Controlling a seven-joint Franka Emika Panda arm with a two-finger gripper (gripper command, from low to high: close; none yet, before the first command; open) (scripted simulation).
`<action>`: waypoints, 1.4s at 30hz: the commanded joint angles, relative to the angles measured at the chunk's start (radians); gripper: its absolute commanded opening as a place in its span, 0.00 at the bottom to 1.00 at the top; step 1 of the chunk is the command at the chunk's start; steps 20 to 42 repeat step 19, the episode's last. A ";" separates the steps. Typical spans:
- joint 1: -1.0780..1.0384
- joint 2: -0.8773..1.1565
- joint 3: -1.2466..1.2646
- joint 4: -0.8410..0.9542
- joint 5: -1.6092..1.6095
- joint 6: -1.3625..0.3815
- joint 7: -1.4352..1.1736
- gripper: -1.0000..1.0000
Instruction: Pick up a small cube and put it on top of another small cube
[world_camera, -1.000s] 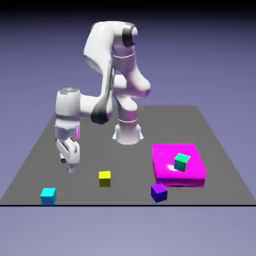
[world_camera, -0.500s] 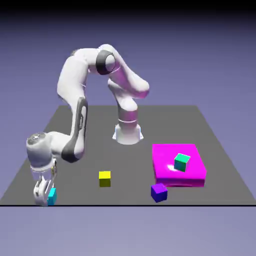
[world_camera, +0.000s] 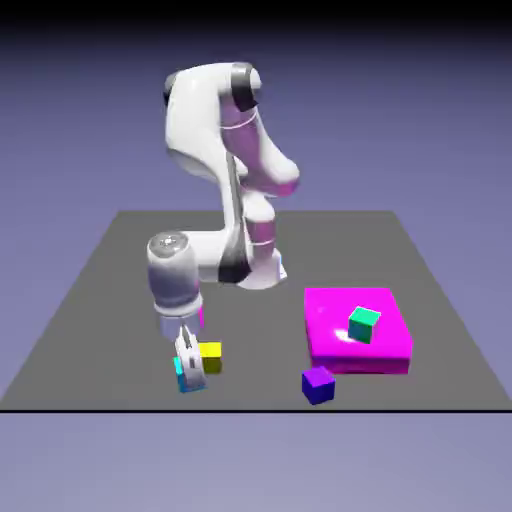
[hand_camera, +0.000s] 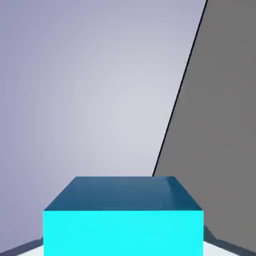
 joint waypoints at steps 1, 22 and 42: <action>0.006 -0.013 0.036 -0.020 -0.016 0.000 0.017 0.00; 0.123 -0.014 0.206 -0.155 -0.230 0.075 0.207 1.00; 0.123 -0.014 0.206 -0.155 -0.230 0.075 0.207 1.00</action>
